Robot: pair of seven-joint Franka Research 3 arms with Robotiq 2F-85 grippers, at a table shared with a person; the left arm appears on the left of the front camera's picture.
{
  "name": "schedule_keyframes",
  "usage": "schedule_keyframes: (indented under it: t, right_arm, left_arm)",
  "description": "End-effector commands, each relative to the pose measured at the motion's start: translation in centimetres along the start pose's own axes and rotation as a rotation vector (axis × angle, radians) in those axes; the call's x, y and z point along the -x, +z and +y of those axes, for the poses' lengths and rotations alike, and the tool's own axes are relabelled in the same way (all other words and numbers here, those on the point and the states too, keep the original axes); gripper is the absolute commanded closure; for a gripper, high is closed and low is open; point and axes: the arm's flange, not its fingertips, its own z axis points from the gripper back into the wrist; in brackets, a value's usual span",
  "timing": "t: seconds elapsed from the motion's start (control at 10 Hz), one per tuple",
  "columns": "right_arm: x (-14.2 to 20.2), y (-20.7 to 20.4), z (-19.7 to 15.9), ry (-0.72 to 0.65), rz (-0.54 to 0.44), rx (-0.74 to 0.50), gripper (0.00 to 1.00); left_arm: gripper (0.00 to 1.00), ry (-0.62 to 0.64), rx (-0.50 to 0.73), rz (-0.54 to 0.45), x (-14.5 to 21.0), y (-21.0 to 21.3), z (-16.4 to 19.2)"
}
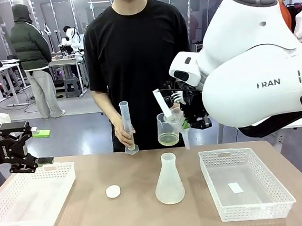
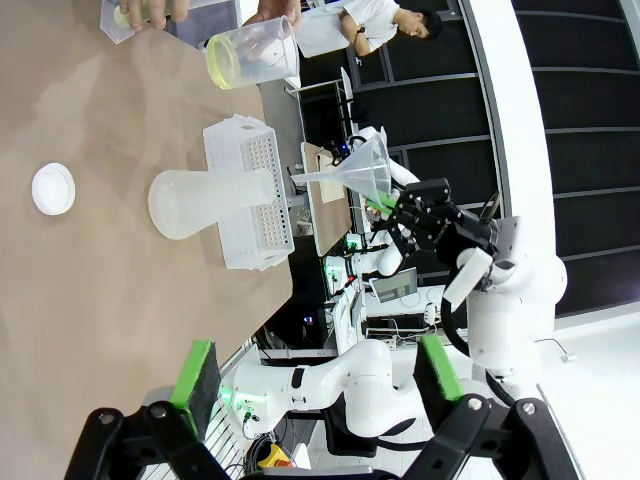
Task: Prepare the solutions needed for the experiment.
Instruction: Pick up the Plastic Funnel and insert it into the Big flask.
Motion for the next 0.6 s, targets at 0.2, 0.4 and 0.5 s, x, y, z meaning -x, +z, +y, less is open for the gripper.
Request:
schedule_keyframes:
  t: [0.2,0.4,0.5]
  right_arm:
    - [-1.1,0.3,0.7,0.096,-0.113,0.047,0.96]
    - [-1.9,0.2,0.7,0.115,-0.147,0.037,0.96]
    - [-2.0,0.0,0.6,0.117,-0.15,0.039,0.96]
  left_arm:
    - [0.0,0.004,0.03,-0.014,0.0,-0.3,-0.3]
    - [0.0,0.004,0.03,-0.014,0.0,-0.3,-0.3]
    - [0.0,0.004,0.03,-0.014,0.0,-0.3,-0.3]
